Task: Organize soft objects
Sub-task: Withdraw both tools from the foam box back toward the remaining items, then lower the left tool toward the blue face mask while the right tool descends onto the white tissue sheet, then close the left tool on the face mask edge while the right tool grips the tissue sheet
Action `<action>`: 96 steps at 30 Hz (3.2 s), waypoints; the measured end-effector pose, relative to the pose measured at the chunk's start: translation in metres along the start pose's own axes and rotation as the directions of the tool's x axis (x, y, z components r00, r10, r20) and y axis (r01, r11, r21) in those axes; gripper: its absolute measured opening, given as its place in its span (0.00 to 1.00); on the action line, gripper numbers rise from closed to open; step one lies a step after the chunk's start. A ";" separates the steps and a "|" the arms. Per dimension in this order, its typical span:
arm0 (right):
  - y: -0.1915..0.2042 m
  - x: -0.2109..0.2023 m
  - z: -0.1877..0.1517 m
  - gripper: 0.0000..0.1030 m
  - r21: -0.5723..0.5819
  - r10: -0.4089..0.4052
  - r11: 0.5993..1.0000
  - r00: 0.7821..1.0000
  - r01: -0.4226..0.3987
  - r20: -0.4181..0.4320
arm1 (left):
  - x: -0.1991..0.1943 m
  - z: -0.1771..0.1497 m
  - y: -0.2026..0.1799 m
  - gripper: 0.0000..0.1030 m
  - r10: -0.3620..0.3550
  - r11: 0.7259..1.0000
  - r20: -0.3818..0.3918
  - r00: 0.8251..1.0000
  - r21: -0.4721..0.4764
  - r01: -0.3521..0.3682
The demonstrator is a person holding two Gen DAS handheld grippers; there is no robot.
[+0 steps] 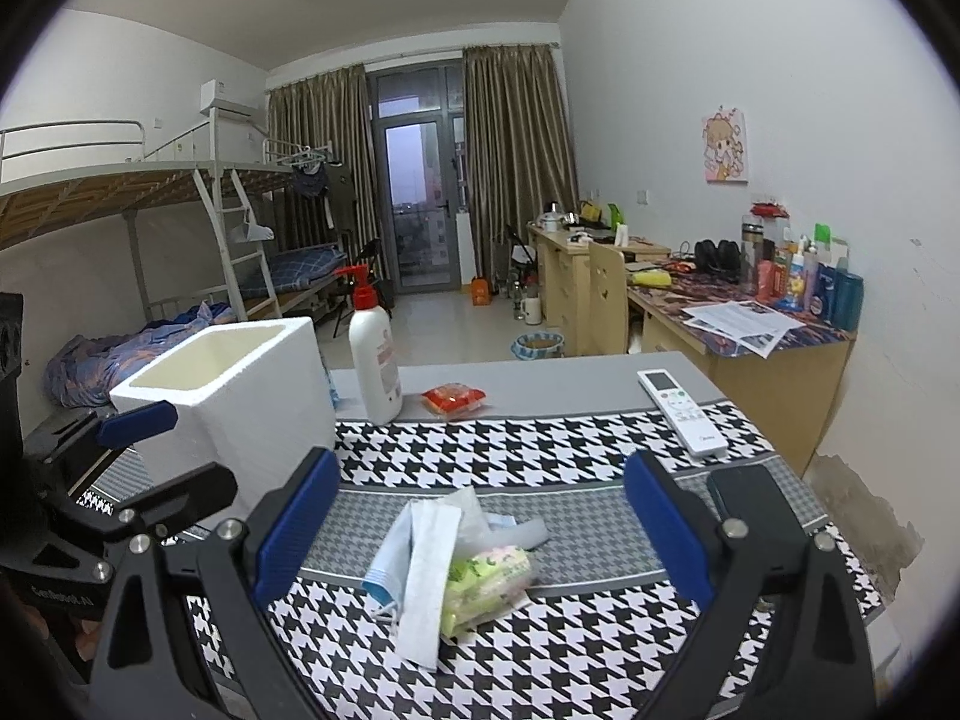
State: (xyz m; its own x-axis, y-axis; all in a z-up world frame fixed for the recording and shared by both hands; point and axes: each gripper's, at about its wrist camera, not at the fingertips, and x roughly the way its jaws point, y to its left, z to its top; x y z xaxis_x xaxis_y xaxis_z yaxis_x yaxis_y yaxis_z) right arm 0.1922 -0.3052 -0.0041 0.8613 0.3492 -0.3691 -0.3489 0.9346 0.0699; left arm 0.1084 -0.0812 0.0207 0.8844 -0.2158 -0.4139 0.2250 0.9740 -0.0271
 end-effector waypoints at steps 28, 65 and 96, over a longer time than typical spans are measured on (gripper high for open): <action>-0.032 0.027 -0.018 0.95 0.056 -0.030 0.998 0.996 0.035 -0.087 | 0.046 -0.025 -0.020 0.97 -0.050 0.999 -0.147 0.988 0.014 0.052; -0.024 0.072 -0.035 0.84 0.031 0.098 0.995 0.974 -0.093 -0.206 | 0.100 -0.049 -0.012 0.49 -0.035 0.999 -0.328 0.944 -0.037 0.024; 0.016 0.115 -0.047 0.45 0.015 0.228 0.971 0.902 -0.239 -0.366 | 0.117 -0.058 0.008 0.12 -0.070 0.996 -0.382 0.922 -0.079 0.043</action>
State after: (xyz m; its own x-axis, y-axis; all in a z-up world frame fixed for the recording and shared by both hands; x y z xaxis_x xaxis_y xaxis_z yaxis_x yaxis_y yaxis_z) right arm 0.2686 -0.2529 -0.0886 0.5620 0.5031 -0.6565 -0.5394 0.8247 0.1702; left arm 0.1896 -0.0943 -0.0806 0.6432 -0.2411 -0.7267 0.2302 0.9661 -0.1168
